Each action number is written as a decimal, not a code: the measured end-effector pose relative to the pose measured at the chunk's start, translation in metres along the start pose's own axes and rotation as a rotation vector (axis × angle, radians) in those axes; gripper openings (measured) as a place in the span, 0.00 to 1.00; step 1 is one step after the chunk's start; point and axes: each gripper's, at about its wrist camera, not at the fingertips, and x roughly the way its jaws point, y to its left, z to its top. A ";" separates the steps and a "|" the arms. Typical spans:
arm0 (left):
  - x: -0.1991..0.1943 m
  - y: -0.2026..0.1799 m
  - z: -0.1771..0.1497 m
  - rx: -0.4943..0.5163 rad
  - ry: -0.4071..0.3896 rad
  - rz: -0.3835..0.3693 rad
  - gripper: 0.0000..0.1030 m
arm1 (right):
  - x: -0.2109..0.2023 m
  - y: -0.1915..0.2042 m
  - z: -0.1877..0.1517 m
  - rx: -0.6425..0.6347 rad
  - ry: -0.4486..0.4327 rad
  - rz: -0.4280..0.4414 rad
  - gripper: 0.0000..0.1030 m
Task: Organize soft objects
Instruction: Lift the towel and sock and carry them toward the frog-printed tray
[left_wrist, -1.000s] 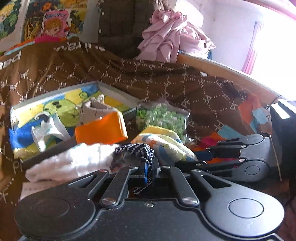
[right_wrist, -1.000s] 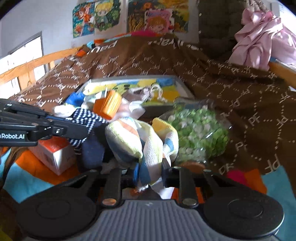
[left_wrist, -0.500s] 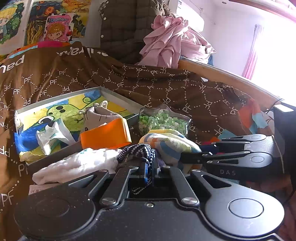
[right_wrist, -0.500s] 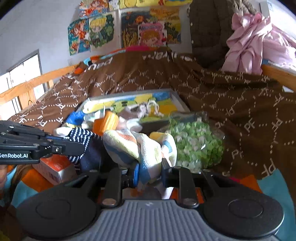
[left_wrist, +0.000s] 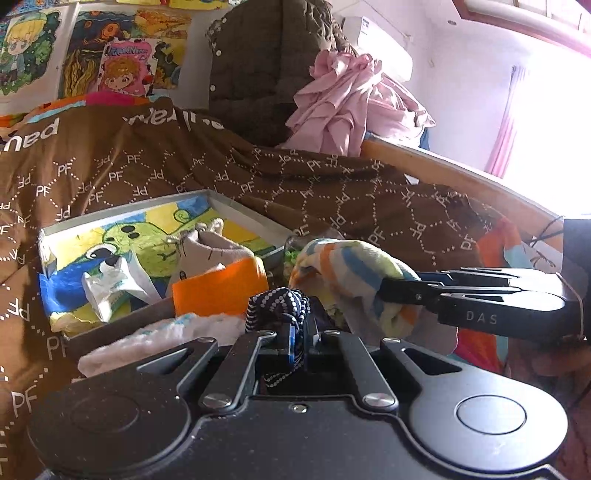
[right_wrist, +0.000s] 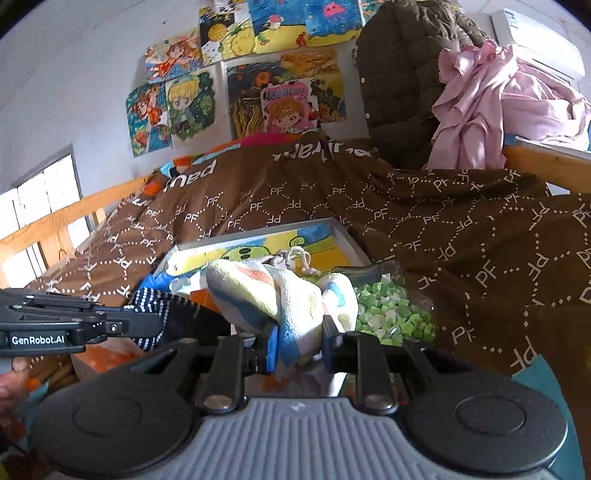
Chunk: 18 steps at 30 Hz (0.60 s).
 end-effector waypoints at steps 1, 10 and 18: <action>-0.001 0.000 0.001 -0.001 -0.010 0.003 0.03 | 0.000 -0.001 0.001 0.013 0.000 0.004 0.25; -0.004 0.004 0.006 -0.026 -0.033 0.007 0.03 | 0.017 0.001 -0.011 -0.019 0.167 -0.028 0.26; -0.007 0.008 0.004 -0.041 -0.031 0.014 0.03 | 0.028 0.002 -0.022 -0.021 0.243 -0.057 0.38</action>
